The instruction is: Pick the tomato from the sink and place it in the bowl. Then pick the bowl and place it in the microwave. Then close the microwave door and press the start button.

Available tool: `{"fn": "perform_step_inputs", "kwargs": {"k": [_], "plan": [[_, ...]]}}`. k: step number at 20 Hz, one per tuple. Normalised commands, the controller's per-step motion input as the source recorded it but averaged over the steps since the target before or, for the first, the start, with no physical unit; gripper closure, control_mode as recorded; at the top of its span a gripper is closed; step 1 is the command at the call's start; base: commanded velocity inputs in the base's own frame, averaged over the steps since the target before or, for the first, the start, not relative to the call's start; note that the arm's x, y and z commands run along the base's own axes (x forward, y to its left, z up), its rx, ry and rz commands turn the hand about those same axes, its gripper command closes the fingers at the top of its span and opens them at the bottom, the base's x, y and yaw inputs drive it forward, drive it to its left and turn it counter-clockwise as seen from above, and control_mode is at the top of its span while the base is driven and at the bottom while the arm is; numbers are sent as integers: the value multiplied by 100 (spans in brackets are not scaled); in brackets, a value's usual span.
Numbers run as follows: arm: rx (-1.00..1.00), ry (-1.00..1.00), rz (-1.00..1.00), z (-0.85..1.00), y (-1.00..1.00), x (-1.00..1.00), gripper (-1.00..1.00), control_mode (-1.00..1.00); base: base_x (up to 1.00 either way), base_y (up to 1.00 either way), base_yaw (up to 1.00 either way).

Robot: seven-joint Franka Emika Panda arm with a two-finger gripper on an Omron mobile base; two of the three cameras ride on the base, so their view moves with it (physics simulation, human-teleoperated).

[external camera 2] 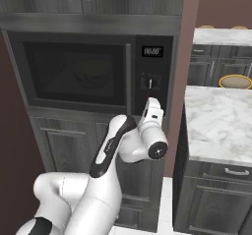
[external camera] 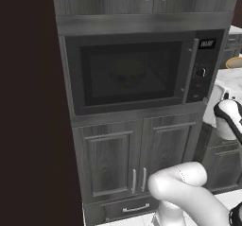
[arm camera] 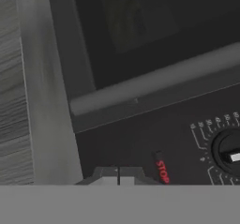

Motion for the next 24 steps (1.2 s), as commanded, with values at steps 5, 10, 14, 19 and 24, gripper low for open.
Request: {"fn": "perform_step_inputs", "kwargs": {"k": [5, 10, 14, 19, 24], "plan": [[8, 0, -1, -3, 0, 33, 100, -100, 0, 0, 0], [6, 0, 0, -6, 0, 38, 100, -100, 0, 0, 0], [5, -3, 0, -20, -13, 21, 100, -100, 0, 0, 0], [3, -7, 0, -23, -18, 9, 100, -100, 0, 0, 0], [0, -7, 0, -12, -11, 24, 100, -100, 0, 0, 0]]}}
